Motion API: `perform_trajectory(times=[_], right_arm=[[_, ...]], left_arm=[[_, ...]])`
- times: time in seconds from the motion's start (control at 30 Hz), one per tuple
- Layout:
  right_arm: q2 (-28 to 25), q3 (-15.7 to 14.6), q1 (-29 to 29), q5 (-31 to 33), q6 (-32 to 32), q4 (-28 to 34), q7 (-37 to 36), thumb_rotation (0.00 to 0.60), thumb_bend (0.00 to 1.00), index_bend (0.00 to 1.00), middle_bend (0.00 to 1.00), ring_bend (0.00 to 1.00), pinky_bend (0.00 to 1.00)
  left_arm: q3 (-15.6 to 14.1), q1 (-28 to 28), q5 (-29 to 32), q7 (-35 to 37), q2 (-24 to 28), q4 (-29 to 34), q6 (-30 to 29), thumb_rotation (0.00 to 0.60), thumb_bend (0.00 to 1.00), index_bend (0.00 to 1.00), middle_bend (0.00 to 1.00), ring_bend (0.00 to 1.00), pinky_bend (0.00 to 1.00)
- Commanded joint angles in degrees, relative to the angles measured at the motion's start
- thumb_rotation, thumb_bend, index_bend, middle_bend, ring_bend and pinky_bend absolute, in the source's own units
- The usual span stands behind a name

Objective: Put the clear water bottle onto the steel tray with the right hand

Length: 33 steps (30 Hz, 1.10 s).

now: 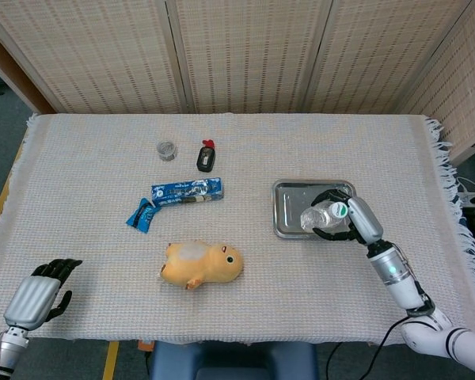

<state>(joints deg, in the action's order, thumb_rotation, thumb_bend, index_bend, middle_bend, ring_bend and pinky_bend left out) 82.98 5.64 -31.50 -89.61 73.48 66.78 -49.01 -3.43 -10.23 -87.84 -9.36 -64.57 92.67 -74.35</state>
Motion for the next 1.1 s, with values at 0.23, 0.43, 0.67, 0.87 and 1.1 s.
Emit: perform_trajectory(times=[0.23,0.43,0.67,0.87,1.1], right_arm=[[3.0,1.4,-0.9,2.2,-2.0,-7.3,-0.5,0.6,0.0,0.76,0.54,0.28,0.42],[8.6,2.0,-2.8,3.7,-5.9,-19.8,-4.4,0.6,0.0,0.75,0.54,0.28,0.42],[14.3,0.8,-4.6,2.8,-8.8,-31.5,-13.7,0.6,0.0,0.75,0.54,0.28,0.42],[17.0,-0.4,-5.0,1.7,-9.0,-37.1,-19.3,0.6,0.0,0.73,0.54,0.28,0.42],[17.1,-2.1,-5.1,0.3,-9.0,-38.6,-22.3,0.6,0.0,0.39,0.35,0.07,0.32]], left_arm=[[-0.1,0.0,-0.3,-0.4,-0.1,0.0,-0.1,0.6,0.53,0.17,0.19,0.15,0.25],[0.0,-0.1,-0.1,-0.5,-0.3,-0.2,0.1,0.6,0.53,0.17,0.19,0.15,0.25],[0.0,-0.2,0.2,-0.8,-0.5,-0.3,0.4,0.6,0.53,0.17,0.19,0.15,0.25],[0.0,-0.3,0.6,-0.8,-0.5,-0.4,0.9,0.6,0.53,0.17,0.19,0.15,0.25],[0.0,-0.4,0.6,-0.8,-0.5,-0.3,0.8,0.6,0.53,0.17,0.19,0.15,0.25]])
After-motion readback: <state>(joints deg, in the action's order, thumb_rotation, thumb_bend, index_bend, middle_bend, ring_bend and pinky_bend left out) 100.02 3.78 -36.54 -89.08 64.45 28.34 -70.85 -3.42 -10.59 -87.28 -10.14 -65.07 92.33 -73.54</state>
